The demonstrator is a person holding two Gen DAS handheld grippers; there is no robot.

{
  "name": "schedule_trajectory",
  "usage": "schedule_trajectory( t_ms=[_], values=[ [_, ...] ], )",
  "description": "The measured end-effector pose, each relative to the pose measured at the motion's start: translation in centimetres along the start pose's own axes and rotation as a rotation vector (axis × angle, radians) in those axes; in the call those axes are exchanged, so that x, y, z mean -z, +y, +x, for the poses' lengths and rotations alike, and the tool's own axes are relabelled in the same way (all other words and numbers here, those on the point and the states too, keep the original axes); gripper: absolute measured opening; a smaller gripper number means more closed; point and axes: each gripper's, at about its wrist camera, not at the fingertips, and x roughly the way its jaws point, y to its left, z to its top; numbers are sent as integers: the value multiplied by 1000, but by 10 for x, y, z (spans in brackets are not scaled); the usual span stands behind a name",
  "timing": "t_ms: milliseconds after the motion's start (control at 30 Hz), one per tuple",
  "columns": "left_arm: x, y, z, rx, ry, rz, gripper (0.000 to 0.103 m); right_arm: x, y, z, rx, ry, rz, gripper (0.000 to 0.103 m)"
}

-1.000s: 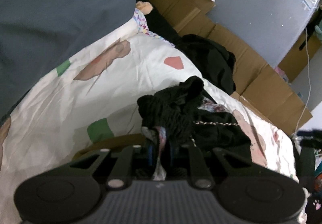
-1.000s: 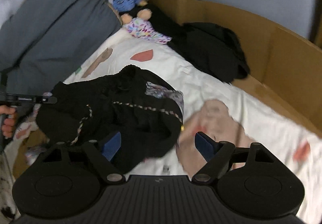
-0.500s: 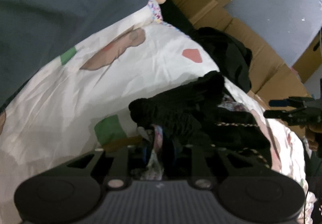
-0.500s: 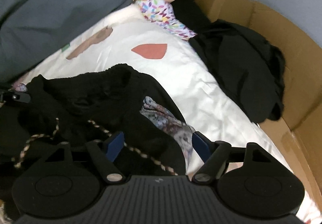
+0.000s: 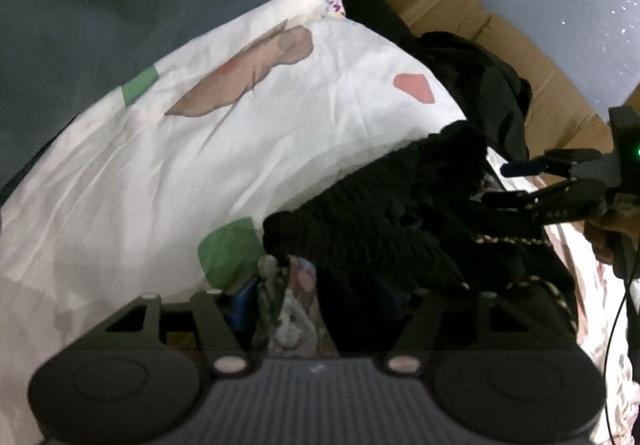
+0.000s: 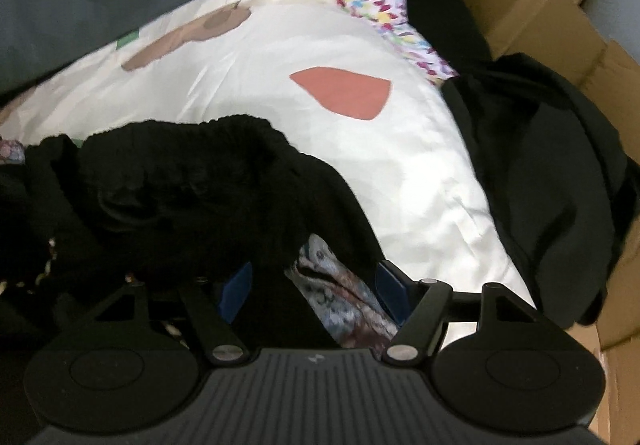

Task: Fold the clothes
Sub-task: 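Grasp the garment's waistband with the right tool beside the left tool, then lift the black garment up with both tools, holding the waistband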

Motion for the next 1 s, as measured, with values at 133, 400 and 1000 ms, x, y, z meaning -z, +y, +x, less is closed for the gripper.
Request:
schedule_trajectory(
  t_ms=[133, 400, 1000],
  values=[
    [-7, 6, 1, 6, -16, -42, 70, -2, 3, 15, 8, 23, -21, 73],
    [-5, 7, 29, -26, 75, -72, 56, -9, 6, 41, -13, 47, -18, 66],
    [-24, -39, -60, 95, -136, -6, 16, -9, -2, -116, -24, -169, 114, 9]
  ],
)
